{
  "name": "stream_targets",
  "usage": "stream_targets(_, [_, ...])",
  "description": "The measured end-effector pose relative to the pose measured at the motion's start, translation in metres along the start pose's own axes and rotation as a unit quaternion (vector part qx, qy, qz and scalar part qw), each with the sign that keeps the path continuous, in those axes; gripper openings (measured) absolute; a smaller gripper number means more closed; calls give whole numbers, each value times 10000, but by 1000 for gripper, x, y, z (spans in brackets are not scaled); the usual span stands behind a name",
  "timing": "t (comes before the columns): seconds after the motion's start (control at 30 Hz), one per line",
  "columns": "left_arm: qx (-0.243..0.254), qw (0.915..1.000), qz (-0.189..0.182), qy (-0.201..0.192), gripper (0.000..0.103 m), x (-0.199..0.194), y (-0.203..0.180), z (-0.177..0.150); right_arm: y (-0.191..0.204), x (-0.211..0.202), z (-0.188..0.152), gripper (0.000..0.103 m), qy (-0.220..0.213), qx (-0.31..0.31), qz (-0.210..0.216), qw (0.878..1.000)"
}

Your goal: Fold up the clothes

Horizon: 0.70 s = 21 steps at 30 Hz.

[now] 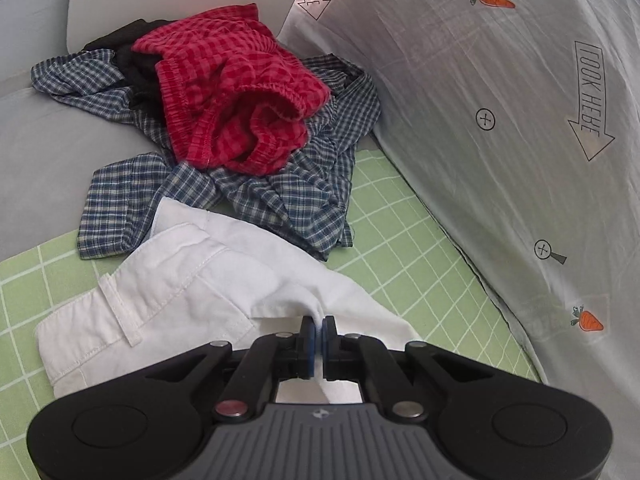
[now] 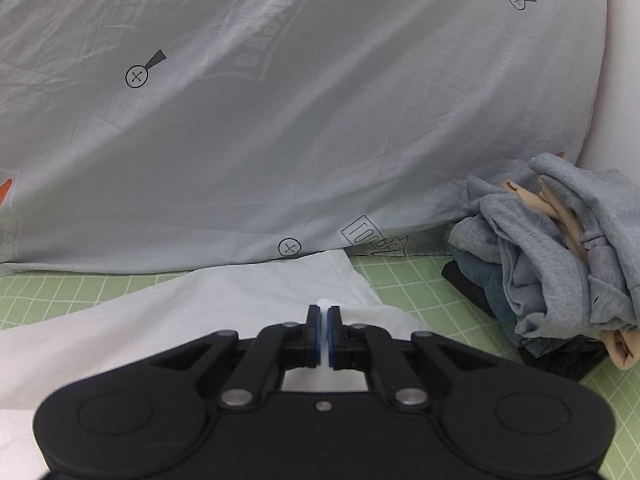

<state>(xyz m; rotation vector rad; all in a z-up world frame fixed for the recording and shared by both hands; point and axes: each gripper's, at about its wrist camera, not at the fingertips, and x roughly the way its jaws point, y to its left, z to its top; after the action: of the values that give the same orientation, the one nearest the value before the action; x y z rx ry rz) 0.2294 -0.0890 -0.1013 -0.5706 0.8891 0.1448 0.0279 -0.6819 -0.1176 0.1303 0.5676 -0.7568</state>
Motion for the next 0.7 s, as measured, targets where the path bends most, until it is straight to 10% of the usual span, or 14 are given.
stream_targets(0.23, [-29, 9997, 16, -262, 3, 14, -13, 21, 10, 9, 66, 0, -854, 243, 2, 9961])
stream_targets(0.4, [-136, 9994, 327, -52, 3, 44, -5, 9, 23, 54, 45, 2, 185, 188, 72, 9996])
stream_targets(0.53, [-79, 9995, 282, -91, 3, 44, 1, 5, 31, 64, 15, 48, 731, 176, 34, 9972])
stream_targets(0.7, [47, 9991, 412, -76, 4, 45, 0, -1, 38, 66, -21, 66, 1221, 251, 42, 9922])
